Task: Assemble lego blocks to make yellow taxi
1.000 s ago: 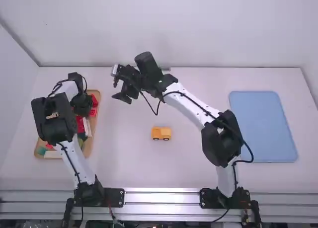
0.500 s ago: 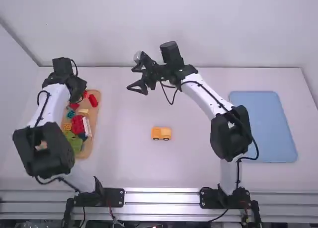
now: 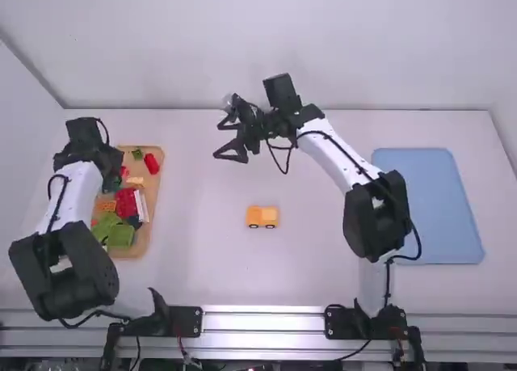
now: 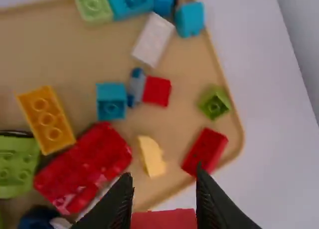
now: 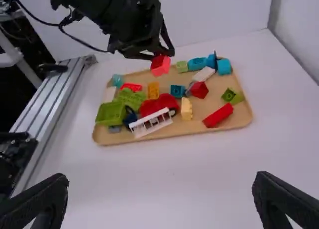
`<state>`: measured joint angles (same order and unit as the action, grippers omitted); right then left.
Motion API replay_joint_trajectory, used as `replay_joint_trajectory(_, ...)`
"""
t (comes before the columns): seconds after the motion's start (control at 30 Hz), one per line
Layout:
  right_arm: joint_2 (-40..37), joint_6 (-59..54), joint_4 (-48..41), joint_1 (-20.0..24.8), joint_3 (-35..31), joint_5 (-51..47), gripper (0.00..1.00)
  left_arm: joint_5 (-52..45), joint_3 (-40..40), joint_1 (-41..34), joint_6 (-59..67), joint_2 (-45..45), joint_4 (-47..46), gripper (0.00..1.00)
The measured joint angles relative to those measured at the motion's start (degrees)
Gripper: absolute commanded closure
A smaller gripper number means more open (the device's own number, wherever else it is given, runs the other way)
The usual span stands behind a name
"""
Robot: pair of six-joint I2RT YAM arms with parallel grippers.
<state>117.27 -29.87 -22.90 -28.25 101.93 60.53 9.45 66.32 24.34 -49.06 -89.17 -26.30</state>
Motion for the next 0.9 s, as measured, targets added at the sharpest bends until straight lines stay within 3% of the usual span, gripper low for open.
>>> replay_joint_trajectory(0.1, 0.0, -1.2, 0.0, -0.6, 0.0, 0.0, 0.01, 2.3, 0.0, 2.3, -1.9, -1.1, -0.8, 0.68)
replay_joint_trajectory(0.13, 0.0, -1.6, 0.0, -0.7, 0.0, 0.0, 0.02, 3.1, 0.0, 2.9, -2.6, -1.8, -1.1, 0.58)
replay_joint_trajectory(0.17, 0.0, -1.8, 0.0, -0.9, 0.0, 0.0, 0.01, 3.8, 0.0, 3.7, -3.8, -2.8, -1.2, 0.37)
replay_joint_trajectory(0.2, 0.0, -1.8, 0.0, -0.9, 0.0, 0.0, 0.02, 3.9, 0.0, 3.9, -3.8, -3.0, -1.3, 0.28)
replay_joint_trajectory(0.23, 0.0, -2.0, 0.0, -0.9, 0.0, 0.0, 0.02, 4.3, 0.0, 4.6, -4.6, -4.2, -1.4, 0.03)
replay_joint_trajectory(0.6, 0.0, -1.4, 2.5, -0.8, 0.0, 0.0, 0.01, -3.0, 0.0, 4.8, -8.4, -6.4, 0.9, 0.01)
replay_joint_trajectory(0.9, 0.0, -0.2, 3.2, -0.8, 0.0, 0.0, 0.02, -6.5, 0.1, -4.3, -8.4, -8.1, 4.9, 0.02)
